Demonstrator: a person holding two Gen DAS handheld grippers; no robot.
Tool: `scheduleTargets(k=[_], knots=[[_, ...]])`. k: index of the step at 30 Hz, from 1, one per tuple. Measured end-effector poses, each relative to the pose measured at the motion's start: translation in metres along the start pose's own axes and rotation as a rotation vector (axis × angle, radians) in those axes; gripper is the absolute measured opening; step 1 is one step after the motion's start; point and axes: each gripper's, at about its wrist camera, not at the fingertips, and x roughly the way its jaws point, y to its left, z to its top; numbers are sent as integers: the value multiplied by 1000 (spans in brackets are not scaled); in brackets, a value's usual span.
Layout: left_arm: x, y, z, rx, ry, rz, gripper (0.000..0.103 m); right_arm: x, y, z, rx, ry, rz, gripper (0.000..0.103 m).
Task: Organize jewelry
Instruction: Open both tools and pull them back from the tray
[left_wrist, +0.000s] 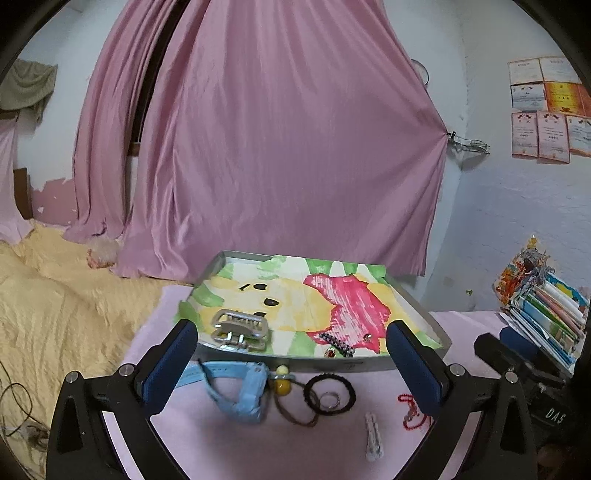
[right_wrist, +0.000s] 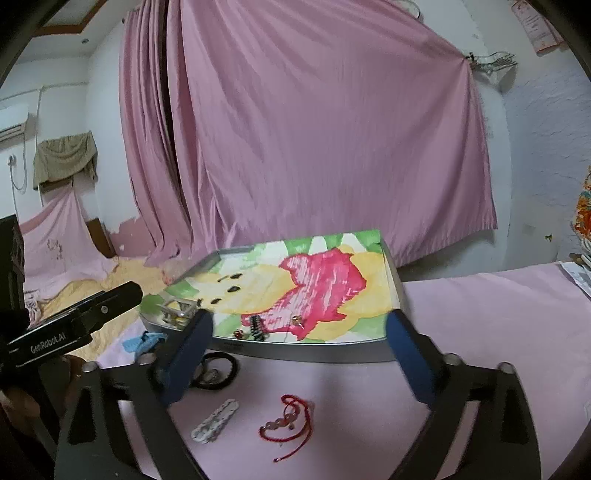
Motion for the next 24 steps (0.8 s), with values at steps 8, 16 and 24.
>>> scheduleTargets(k=[8,16,24], knots=[[-32,12,-19,27,-18,51,102,-38,12,-11,-11,-81,-12,98],[-47,20,-39,49,-10,105,102,-49,22,-27,-24,-39,-14,99],[-43,31,-44,62,51,120,102,-48,27,-40,-32,7,-17,99]])
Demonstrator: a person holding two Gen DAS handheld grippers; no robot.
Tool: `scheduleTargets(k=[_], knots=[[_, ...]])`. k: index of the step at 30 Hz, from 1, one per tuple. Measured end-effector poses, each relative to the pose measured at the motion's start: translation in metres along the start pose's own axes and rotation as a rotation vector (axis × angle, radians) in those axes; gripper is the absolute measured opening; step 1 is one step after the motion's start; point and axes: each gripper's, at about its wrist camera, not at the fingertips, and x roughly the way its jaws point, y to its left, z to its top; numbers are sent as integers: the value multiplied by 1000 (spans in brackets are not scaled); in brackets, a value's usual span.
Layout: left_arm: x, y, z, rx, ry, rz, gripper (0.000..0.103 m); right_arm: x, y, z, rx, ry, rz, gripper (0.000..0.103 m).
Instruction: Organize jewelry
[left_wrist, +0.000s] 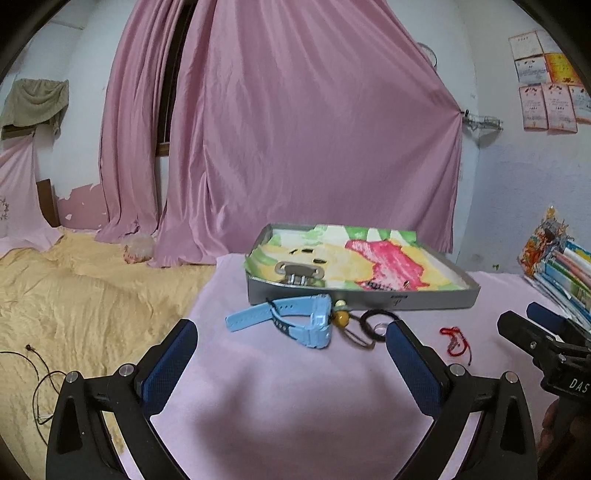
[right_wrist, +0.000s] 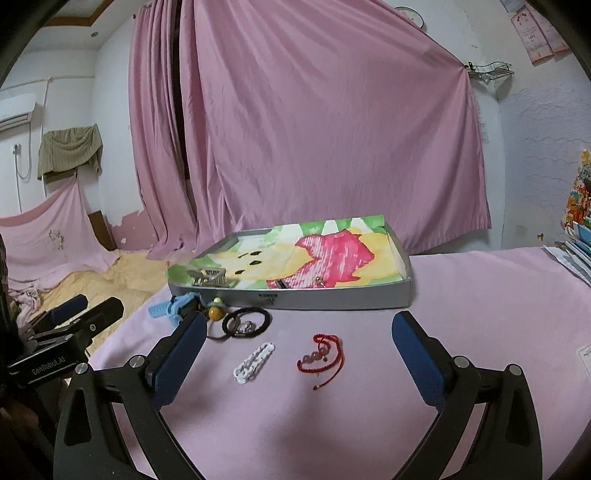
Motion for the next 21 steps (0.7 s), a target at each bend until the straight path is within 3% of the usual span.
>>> scheduleTargets(k=[5,11,18,21], knots=[[15,9,2,20,76,0,102,8,7,-2,-29,42,-14,99],[27,16,5,-6,120,-58,101,20,7,-6,-8,135,-12,99],[47,6,8,40,171,-101,82,37,-3,-7,20,217,-41,97],[55,5,11,45,198,-123,76,47,-5,-7,26,260,-45,91]])
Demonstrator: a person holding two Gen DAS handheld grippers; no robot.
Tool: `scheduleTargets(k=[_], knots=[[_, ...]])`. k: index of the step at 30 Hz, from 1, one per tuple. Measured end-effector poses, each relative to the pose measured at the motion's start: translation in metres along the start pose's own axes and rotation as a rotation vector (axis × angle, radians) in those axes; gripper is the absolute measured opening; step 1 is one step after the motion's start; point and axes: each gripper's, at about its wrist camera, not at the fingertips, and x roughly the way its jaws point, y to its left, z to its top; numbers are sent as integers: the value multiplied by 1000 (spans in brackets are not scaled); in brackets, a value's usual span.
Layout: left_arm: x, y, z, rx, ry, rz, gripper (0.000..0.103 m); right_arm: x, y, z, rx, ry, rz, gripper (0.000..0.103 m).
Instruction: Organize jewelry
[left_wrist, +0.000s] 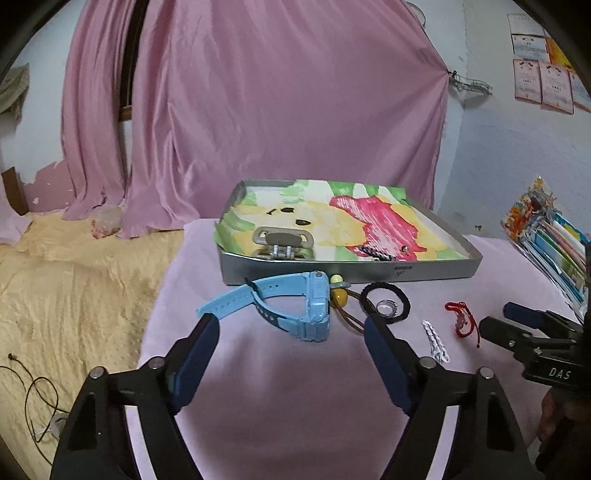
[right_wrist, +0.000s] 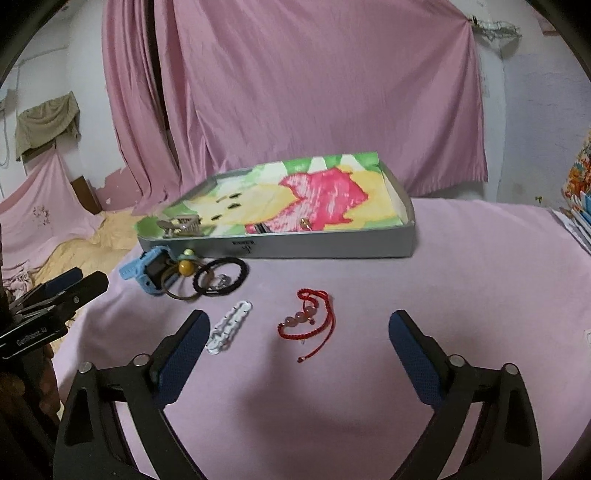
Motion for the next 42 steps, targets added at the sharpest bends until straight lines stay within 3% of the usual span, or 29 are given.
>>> scheduleTargets(k=[2,10,14,21,28,31,35,37,42], knots=[[6,0,3,4,21,-15,76,6,1,1,-5,27,-3,81],[34,1,17,13,106,-80,61,34,6,10,-34,128,29,80],[47,5,22,-15,156,-129,55,43,5,15,-44,159,28,67],[53,3,29,17,181,-126,37,57,-1,19,-33,219,34,53],[58,-1,30,44,209,-98,30,64,1,22,-40,223,15,44],[59,-6,30,73,222,-89,27,64,5,23,-53,226,5,34],[61,-11,28,109,242,-85,24,63,9,22,-73,225,20,33],[62,-13,26,115,258,-102,17,63,10,21,-81,223,36,33],[60,-14,22,107,264,-104,16,60,11,18,-90,214,50,33]])
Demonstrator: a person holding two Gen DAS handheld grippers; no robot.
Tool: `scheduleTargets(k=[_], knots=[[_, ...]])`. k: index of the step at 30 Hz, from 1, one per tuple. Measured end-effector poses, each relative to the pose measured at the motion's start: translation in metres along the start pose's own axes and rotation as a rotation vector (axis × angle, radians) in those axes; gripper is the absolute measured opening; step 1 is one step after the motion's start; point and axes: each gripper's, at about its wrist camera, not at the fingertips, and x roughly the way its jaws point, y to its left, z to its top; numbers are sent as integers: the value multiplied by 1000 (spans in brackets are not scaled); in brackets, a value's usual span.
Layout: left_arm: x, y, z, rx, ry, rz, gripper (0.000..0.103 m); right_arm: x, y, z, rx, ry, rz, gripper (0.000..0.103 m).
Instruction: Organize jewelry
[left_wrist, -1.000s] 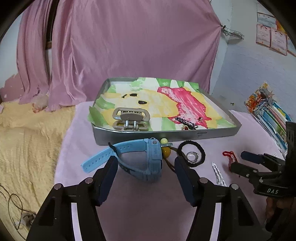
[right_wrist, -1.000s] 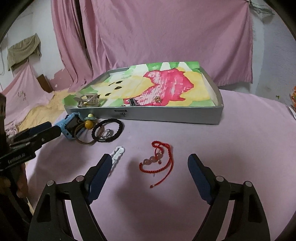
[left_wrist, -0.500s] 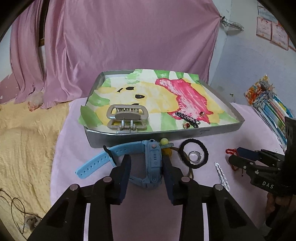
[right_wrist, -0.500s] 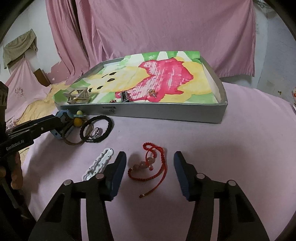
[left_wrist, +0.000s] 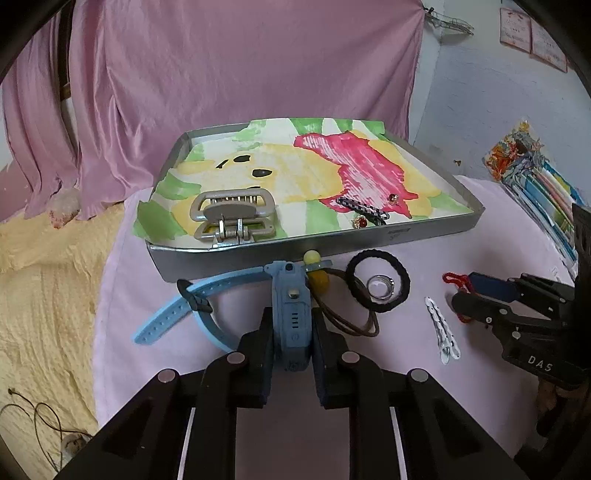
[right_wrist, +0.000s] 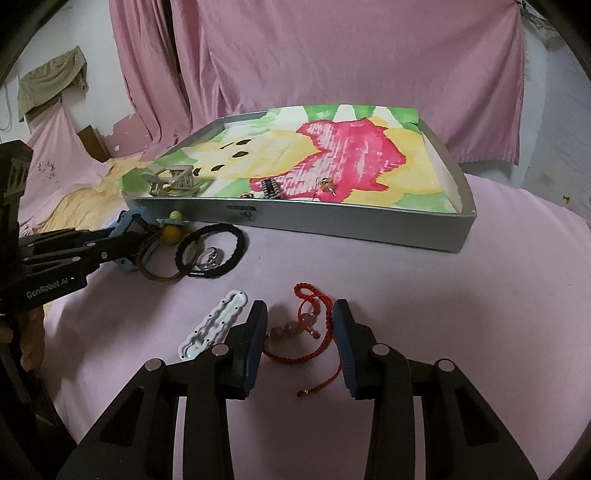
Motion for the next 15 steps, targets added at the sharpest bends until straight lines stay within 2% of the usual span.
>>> scheduleTargets(k=[3,7,15], knots=[[-3,-1,-4,-15,-12,1,16,-1,1,-1,-11,-2,2,32],[-11,-4,-11,-38,-45,-20,16,-2,0,-3,-9,-7,15,21],[-25,-6,-20,-68,-98,-45,16,-3,0,-7,-5,-12,59,8]])
